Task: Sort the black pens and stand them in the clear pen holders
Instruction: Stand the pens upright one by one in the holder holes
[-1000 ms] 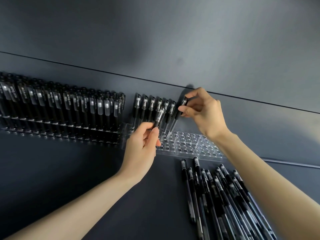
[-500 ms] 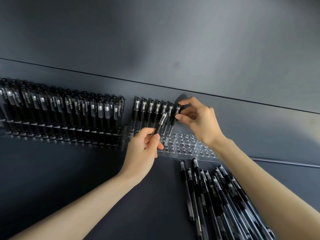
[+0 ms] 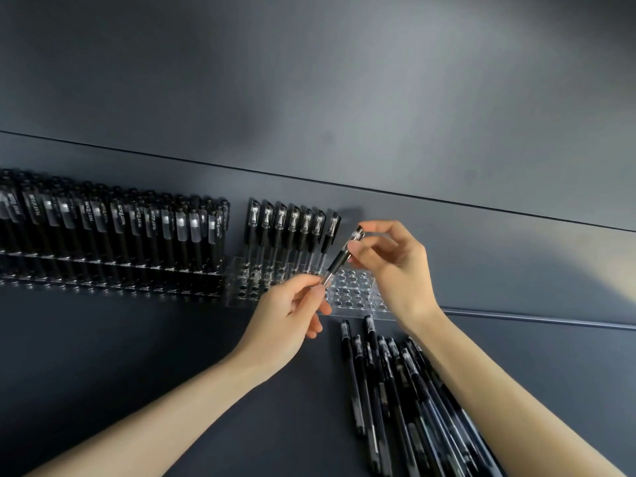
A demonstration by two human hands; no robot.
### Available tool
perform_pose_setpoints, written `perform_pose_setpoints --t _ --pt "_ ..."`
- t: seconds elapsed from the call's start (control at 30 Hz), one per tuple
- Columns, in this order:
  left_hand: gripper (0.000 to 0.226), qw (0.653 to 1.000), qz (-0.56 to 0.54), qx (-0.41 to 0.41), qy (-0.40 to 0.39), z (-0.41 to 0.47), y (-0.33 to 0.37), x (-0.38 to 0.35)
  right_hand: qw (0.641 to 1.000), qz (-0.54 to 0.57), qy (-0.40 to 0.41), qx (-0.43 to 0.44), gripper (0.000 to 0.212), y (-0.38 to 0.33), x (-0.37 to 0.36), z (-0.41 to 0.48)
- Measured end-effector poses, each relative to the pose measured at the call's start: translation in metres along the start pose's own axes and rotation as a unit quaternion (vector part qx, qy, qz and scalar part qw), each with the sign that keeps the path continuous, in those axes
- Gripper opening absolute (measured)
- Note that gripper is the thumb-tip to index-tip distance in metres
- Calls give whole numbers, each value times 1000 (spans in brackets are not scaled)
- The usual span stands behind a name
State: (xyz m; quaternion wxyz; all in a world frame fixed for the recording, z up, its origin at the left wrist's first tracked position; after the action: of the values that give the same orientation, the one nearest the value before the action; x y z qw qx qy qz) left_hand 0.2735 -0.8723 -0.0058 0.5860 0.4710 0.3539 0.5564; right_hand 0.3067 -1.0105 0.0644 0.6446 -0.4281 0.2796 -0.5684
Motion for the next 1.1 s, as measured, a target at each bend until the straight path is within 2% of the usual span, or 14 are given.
perform_pose_setpoints --t 0.1,0.17,0.23,0.3,0.37,0.47,0.57,0.8,1.1 --pt "13 1000 16 2 -11 -1 0 -3 1000 8 -23 -7 29 1 -5 -3" --pt "12 994 108 -27 -3 -2 6 -2 1000 -6 -19 -1 33 -2 -4 -2" --pt "18 954 278 -100 43 -6 21 4 999 -41 23 18 35 -11 9 2" --pt "34 889 425 -152 81 -9 29 5 993 -86 68 43 36 -21 23 8" --pt "39 845 504 -158 87 -8 25 5 985 -126 101 69 37 -30 33 14" --pt "45 816 561 -125 58 -4 10 3 976 -160 115 92 39 -33 32 23" --pt "47 805 584 -94 37 -2 1 4 971 -191 110 96 35 -25 27 30" --pt "48 807 585 -81 25 0 -3 3 962 -246 61 105 30 -11 10 36" --pt "47 813 574 -92 40 1 -1 4 957 -286 9 55 29 8 0 38"
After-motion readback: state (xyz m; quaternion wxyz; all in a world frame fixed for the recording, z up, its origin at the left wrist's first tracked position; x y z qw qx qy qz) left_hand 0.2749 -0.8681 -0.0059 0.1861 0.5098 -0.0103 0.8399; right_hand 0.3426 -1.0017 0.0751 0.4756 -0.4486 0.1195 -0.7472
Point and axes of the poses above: each hand's wrist, its own z-axis towards the middle knuckle, its own x-axis out of the back of the hand, y = z × x, the point moved 10 cm from there along z, towards the middle knuckle, and after that the axes turned 8 degrees about -y, right-handed, at the moved point
